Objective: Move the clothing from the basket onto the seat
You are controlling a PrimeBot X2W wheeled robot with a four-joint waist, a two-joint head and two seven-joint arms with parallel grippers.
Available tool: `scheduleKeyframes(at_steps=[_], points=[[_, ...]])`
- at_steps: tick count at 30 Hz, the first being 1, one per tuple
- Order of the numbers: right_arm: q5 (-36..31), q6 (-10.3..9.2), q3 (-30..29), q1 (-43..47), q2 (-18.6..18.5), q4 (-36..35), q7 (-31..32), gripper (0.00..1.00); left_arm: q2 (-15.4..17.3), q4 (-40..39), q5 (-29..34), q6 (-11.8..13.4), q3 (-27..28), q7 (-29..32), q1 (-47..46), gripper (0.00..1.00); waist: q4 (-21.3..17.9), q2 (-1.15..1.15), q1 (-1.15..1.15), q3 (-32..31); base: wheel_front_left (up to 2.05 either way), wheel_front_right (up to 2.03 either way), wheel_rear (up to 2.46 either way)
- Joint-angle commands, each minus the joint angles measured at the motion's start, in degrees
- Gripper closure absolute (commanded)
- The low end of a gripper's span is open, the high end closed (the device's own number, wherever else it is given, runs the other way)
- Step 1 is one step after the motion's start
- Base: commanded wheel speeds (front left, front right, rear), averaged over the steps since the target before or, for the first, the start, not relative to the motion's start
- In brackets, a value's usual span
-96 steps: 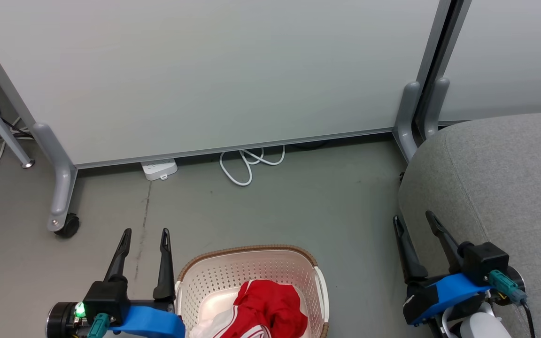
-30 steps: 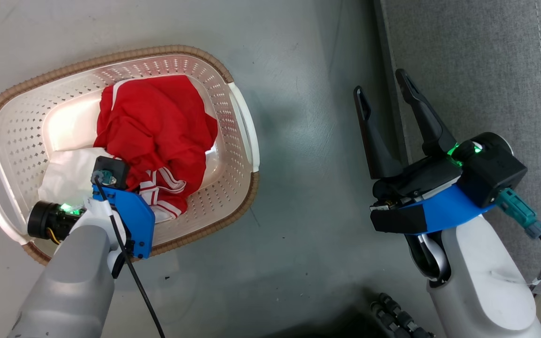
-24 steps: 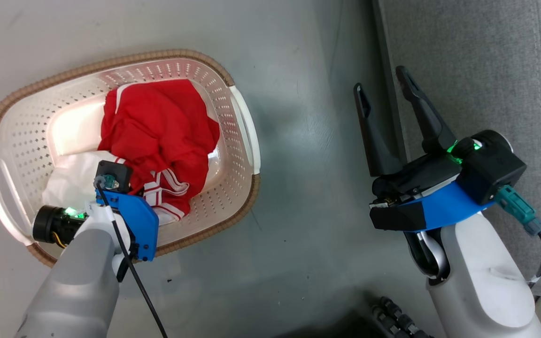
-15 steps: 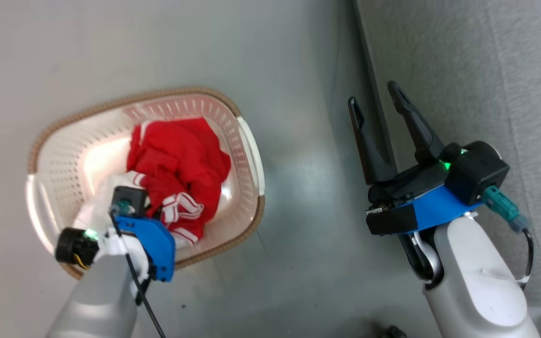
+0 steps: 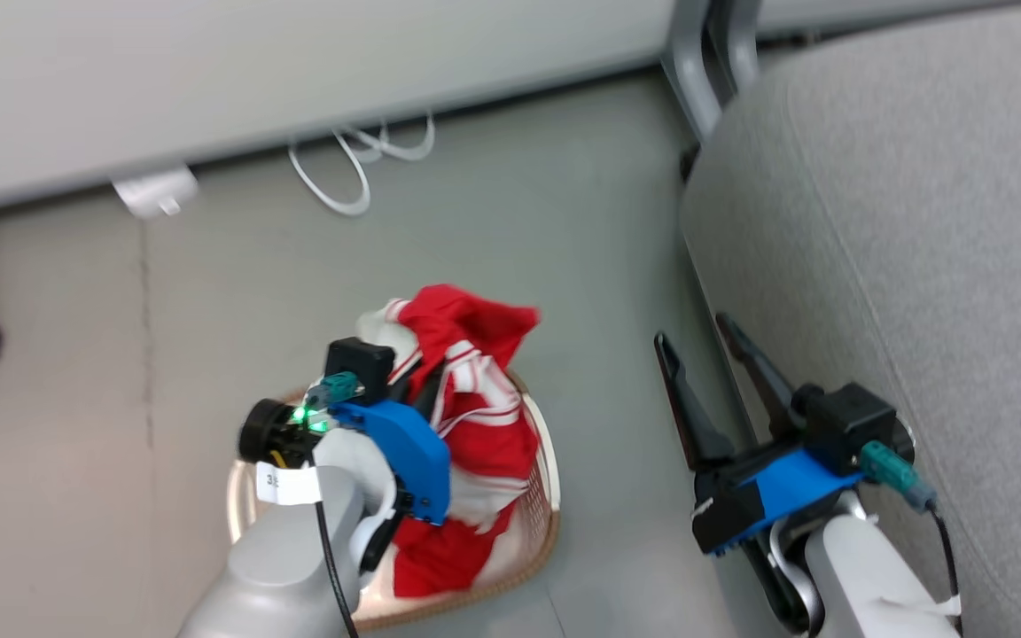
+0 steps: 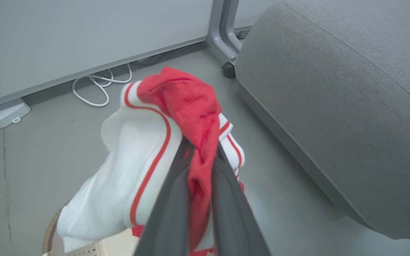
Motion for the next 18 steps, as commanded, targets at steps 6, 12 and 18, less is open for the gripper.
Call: scheduleKeyframes(at_steps=[6, 12, 18], points=[[1.1, 0.03, 0.3, 4.3, -0.2, 1.3, 1.2, 0.0, -0.5, -6.6, -3.7, 0.0, -4.5, 0.9, -2.7, 1.0, 5.5, 0.0, 0.02, -13.6, 0.0, 0.0, 0.0], [1.6, 0.03, 0.4, 6.3, -0.2, 0.9, 2.2, 0.0, -0.9, -10.9, -6.2, 0.0, -7.3, 2.2, -6.4, 1.0, 6.0, 0.0, 0.02, -16.4, 0.0, 0.0, 0.0], [1.7, 0.03, 1.2, 6.9, -0.2, 0.1, 2.9, 0.0, -1.2, -12.6, -7.6, 0.0, -8.4, 2.8, -8.5, 1.0, 5.6, 0.0, 0.02, -17.1, 0.0, 0.0, 0.0]])
